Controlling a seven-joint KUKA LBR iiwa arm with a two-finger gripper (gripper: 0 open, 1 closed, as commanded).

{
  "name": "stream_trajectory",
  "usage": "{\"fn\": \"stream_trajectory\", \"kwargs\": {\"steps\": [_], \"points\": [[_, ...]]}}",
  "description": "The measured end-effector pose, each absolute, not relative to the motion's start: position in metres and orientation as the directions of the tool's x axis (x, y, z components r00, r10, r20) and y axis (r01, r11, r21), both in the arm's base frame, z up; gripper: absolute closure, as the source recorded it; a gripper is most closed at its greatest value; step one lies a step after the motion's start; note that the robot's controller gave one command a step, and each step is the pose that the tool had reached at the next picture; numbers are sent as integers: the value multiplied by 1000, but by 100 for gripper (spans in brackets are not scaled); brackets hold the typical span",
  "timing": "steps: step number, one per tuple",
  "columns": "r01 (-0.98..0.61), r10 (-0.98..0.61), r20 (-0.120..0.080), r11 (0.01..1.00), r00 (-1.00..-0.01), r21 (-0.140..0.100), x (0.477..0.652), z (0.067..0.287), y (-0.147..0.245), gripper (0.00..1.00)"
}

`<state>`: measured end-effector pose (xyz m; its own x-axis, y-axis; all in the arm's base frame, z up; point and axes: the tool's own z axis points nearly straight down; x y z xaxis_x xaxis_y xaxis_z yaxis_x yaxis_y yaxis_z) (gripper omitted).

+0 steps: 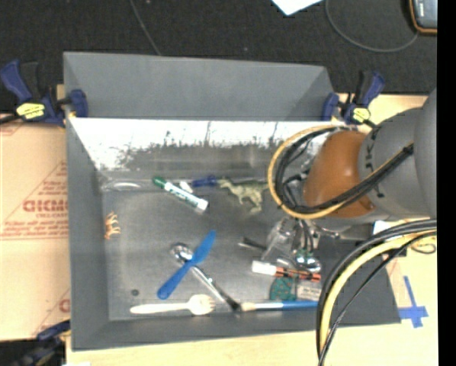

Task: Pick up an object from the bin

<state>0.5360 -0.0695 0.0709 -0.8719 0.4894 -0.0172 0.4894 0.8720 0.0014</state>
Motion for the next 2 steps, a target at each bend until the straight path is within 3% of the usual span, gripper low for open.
{"fn": "stream_trajectory", "kwargs": {"steps": [2], "points": [[486,486,-17,874,-874,1,536,71,-69,100]]}}
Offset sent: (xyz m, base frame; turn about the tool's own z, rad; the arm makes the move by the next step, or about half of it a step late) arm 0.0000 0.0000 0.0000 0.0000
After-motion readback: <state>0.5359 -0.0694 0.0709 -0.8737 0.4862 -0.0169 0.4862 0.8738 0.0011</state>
